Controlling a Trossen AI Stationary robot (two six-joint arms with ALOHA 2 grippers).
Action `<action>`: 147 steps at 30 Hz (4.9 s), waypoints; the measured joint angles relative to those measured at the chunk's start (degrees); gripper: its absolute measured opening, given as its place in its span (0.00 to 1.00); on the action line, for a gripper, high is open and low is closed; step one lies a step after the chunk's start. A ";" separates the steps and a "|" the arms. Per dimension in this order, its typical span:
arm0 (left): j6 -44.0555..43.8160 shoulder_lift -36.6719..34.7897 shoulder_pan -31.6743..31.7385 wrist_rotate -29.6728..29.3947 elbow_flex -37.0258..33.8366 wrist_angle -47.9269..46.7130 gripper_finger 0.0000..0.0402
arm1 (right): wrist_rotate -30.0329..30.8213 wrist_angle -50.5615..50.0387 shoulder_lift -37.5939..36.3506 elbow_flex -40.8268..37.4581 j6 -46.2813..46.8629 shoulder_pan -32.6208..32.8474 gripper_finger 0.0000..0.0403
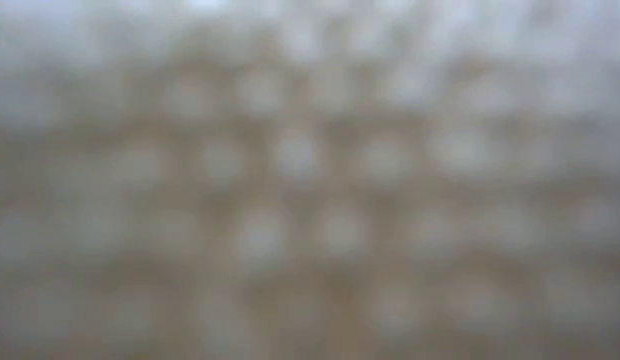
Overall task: Fold Laundry from Bin
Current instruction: Fold the black shirt
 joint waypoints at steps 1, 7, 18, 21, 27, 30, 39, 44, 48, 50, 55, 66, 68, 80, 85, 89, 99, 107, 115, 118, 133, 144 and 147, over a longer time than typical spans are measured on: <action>-1.49 0.80 0.42 0.58 -0.03 -0.01 0.55 | -0.46 0.02 0.00 0.00 -0.52 -0.56 0.18; -4.53 3.99 2.61 3.87 -0.05 -0.07 0.55 | -4.34 0.02 0.00 0.00 -2.85 -3.19 0.18; 0.84 4.45 3.76 2.62 -0.07 3.28 0.21 | -5.07 0.01 0.00 0.00 -3.16 -3.93 0.18; 3.15 4.45 3.76 4.77 -0.07 3.78 0.04 | -5.09 0.06 0.00 0.00 -3.14 -3.93 0.18; 6.51 2.71 3.78 9.96 -0.07 0.17 0.05 | -5.99 0.48 0.00 0.00 -2.56 -3.86 0.18; 10.30 0.73 3.76 10.11 -0.07 -5.03 0.04 | -6.01 1.20 0.00 0.00 -2.49 -3.77 0.18; 35.28 -3.78 3.38 12.02 -0.03 -17.57 0.04 | -6.02 2.60 0.00 0.00 -2.62 -2.45 0.18; 49.18 -3.90 3.33 1.39 -0.03 -16.85 0.04 | -5.86 3.00 0.00 0.00 -2.36 -1.53 0.18; 49.40 -3.90 3.33 -0.94 -0.03 -12.49 0.05 | -6.85 2.93 0.00 0.00 0.76 -1.44 0.18; 48.69 -3.90 2.93 0.33 -0.03 -9.62 0.05 | -8.86 3.60 0.00 -0.51 3.02 -1.44 0.18; 36.79 -3.88 1.99 0.75 -0.03 -4.29 0.11 | -11.70 3.50 0.02 -4.24 9.07 -1.53 0.18; 17.53 -3.81 -2.81 12.15 -3.43 -4.09 0.57 | -13.78 3.45 0.04 -7.21 14.10 -0.71 0.18; 13.85 -4.15 -2.78 17.26 -2.36 -4.38 0.61 | -14.21 3.43 0.04 -7.21 14.52 -0.79 0.18; 22.34 -4.65 -2.06 -8.45 3.15 3.76 0.56 | -12.13 8.91 0.04 -4.97 9.89 -1.19 0.18; 25.99 -3.64 2.49 -5.18 -5.45 17.30 0.53 | -5.93 19.49 0.18 -4.82 0.66 -4.62 0.18; 26.54 -1.98 5.40 -0.06 -13.60 25.98 0.51 | -11.18 28.61 2.85 -4.78 -4.86 -8.40 0.18; 33.82 -1.78 6.73 0.69 -25.11 42.07 0.47 | -23.14 37.40 12.90 6.77 -25.97 -16.10 0.25; 34.25 -1.78 8.55 0.00 -25.23 42.18 0.47 | -26.75 13.57 20.17 22.07 -20.67 -20.25 0.53; 29.94 -1.78 7.57 -5.35 -25.23 41.98 0.47 | -22.92 12.46 20.65 26.40 -19.64 -16.63 0.71; 28.16 -1.78 7.04 -7.75 -25.23 42.13 0.47 | -21.65 13.69 21.38 26.55 -15.48 -16.26 0.70; 23.73 -1.80 6.76 -9.59 -25.23 42.68 0.47 | -7.25 14.74 27.06 26.43 -16.76 -13.85 0.53; 22.76 -1.78 6.71 -9.57 -25.23 42.79 0.47 | -15.11 13.32 27.21 26.43 -14.67 -16.72 0.32; 22.80 -1.80 6.71 -9.55 -25.23 42.79 0.47 | -15.99 11.23 27.21 26.43 -13.94 -17.26 0.19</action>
